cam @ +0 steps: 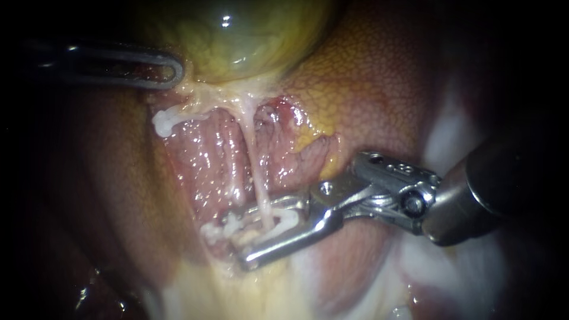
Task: Clipping first clip right tube
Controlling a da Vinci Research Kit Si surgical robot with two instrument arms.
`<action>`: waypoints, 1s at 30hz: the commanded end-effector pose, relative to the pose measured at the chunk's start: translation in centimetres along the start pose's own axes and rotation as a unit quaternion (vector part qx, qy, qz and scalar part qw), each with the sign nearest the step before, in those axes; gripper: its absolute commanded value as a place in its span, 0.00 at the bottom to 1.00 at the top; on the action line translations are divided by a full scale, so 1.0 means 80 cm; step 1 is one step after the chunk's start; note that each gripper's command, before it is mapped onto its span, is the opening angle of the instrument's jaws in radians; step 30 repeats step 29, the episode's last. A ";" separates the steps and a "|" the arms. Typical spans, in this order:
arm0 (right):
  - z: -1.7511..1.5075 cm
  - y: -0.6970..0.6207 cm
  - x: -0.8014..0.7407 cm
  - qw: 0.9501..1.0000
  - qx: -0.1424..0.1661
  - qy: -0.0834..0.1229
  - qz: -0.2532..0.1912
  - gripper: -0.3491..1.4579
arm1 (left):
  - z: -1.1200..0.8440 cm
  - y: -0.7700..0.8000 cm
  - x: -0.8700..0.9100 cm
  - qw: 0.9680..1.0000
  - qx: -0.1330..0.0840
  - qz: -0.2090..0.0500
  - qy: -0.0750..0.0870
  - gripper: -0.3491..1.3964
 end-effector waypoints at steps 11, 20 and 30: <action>0.0001 0.0003 0.0004 1.000 -0.007 0.001 0.024 0.00 | 0.0000 0.0000 0.0000 1.000 0.000 0.000 0.000 0.00; 0.0004 0.0006 0.0004 1.000 -0.006 0.000 0.027 0.00 | 0.0000 0.0000 0.0000 1.000 0.000 0.000 0.000 0.00; 0.0003 0.0006 0.0004 1.000 -0.006 0.000 0.027 0.00 | 0.0000 0.0000 0.0000 1.000 0.000 0.000 0.000 0.00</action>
